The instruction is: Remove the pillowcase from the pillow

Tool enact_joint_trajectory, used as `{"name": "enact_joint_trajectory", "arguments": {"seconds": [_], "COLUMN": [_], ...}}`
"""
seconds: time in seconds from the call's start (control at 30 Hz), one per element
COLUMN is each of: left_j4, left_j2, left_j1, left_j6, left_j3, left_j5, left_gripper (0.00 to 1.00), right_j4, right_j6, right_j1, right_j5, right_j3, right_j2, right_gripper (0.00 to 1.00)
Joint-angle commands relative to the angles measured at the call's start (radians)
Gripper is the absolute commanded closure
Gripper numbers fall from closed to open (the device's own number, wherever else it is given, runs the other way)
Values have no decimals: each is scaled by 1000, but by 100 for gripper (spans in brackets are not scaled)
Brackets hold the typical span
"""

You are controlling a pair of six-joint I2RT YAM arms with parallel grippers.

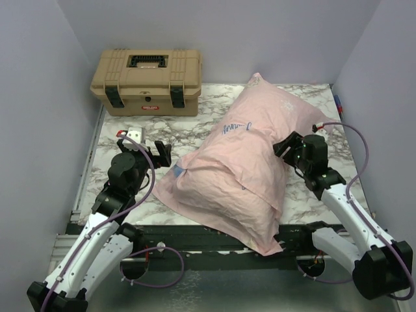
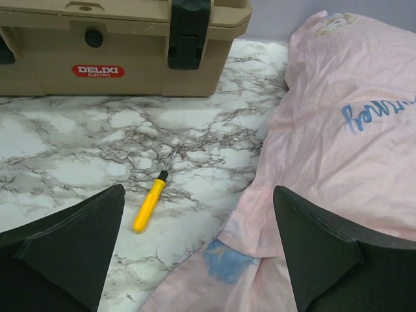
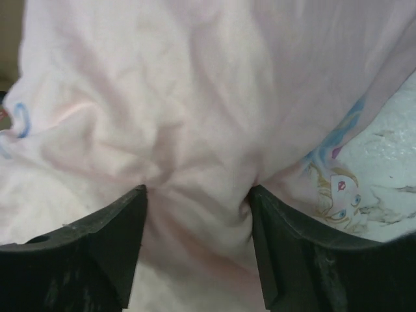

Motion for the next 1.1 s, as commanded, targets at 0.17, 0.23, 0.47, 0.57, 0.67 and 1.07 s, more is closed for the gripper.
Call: {"name": "enact_joint_trajectory", "arguments": {"seconds": [0.17, 0.23, 0.47, 0.57, 0.67, 1.07], "left_j4": [-21, -21, -25, -28, -29, -37], "left_j2": [22, 23, 38, 41, 42, 55], "left_j1": [-2, -2, -3, -2, -3, -1], "left_j6": [0, 0, 1, 4, 4, 5], "left_j3": [7, 7, 10, 11, 10, 15], "left_j5": [28, 28, 31, 27, 20, 21], "left_gripper": [3, 3, 3, 3, 3, 4], "right_j4": [-356, -377, -421, -421, -423, -320], "right_j6": [-303, -332, -420, -441, -461, -483], "right_j1": [46, 85, 193, 261, 344, 647], "right_j5": [-168, -189, -326, -329, -318, -13], "right_j3": [231, 248, 298, 299, 312, 359], "right_j2": [-69, -88, -80, -64, -36, 305], "right_gripper": [19, 18, 0, 0, 0, 0]}}
